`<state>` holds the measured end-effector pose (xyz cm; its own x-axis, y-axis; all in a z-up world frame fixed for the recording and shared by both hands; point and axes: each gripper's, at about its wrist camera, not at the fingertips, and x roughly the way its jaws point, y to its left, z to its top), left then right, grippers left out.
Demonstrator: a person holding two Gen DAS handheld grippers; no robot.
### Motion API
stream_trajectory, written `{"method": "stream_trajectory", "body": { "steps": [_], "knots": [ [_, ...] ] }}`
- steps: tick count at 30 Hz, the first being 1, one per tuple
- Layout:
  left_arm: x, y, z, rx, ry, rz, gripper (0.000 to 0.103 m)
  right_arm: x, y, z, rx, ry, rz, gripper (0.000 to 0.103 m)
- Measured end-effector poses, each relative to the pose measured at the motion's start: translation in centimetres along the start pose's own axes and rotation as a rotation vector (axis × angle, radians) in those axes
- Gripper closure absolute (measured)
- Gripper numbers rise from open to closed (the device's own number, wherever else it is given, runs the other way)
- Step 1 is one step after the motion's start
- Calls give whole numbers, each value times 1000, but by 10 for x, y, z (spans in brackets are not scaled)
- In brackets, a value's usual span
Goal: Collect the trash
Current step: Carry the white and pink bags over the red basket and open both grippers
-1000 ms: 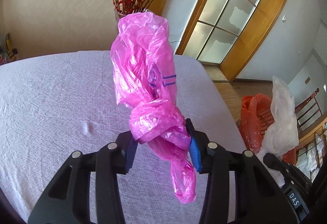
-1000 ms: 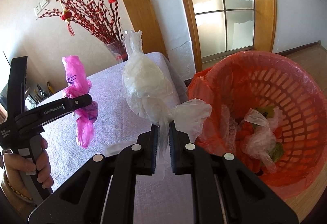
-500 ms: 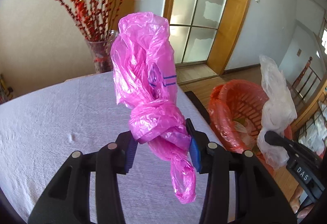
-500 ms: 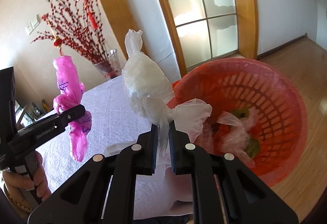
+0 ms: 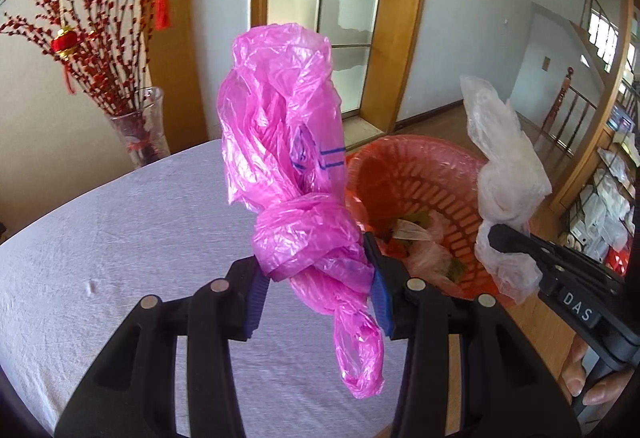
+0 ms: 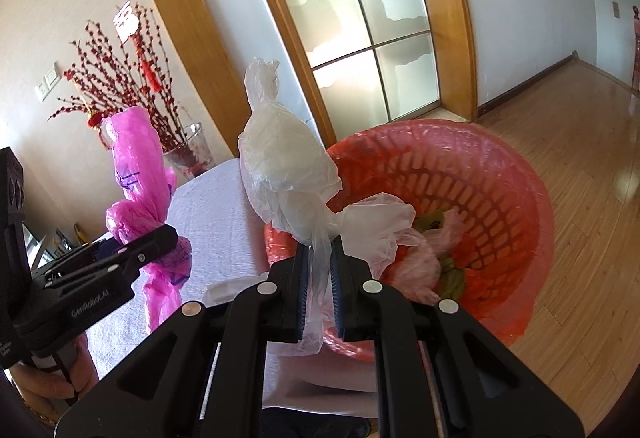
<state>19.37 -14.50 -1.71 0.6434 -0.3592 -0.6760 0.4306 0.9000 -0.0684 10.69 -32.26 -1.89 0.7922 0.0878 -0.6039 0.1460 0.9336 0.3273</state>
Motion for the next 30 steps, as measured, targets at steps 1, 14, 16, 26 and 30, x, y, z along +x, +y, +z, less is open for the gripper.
{"method": "stream_trajectory", "body": {
  "steps": [1, 14, 16, 26, 30],
  "knots": [
    [1, -4, 0, 7, 0, -7, 59, -1, -2, 1, 5, -1, -2, 92],
    [21, -46, 8, 73, 6, -136, 59, -9, -36, 8, 87, -26, -23, 92],
    [24, -51, 10, 80, 10, -150, 59, -8, -41, 10, 97, -30, -27, 92],
    [48, -68, 17, 72, 34, -222, 53, -3, -60, 30, 146, -50, -31, 87],
    [63, -65, 20, 56, 55, -233, 50, -1, -71, 35, 179, -53, -32, 70]
  ]
}}
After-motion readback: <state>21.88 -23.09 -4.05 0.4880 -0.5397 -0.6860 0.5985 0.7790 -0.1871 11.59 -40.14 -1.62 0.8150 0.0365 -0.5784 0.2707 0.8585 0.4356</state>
